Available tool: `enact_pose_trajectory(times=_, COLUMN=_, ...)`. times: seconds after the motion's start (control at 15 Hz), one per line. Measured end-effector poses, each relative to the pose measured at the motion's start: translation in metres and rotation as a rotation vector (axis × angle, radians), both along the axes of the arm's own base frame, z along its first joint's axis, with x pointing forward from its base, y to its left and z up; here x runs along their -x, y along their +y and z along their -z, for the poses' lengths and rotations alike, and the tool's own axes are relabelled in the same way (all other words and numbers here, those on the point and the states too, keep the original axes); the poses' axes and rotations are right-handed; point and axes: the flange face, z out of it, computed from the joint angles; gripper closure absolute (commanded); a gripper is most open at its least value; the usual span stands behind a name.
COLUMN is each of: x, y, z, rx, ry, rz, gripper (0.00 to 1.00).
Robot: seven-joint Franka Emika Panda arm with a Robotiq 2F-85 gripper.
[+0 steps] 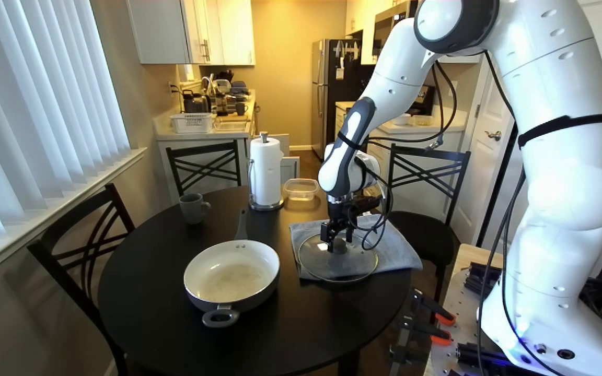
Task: Put the lid on the pot
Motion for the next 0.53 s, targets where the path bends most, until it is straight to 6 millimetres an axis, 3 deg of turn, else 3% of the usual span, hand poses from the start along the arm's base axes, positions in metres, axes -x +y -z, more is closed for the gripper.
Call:
enact_pose_trajectory(times=0.27, x=-0.0022, y=0.0019, z=0.009, rx=-0.002, ry=0.01, rz=-0.005, gripper=0.51)
enact_pose_trajectory(times=0.53, x=-0.0023, y=0.0001, z=0.0065, rx=-0.002, ry=0.012, rz=-0.002, gripper=0.55)
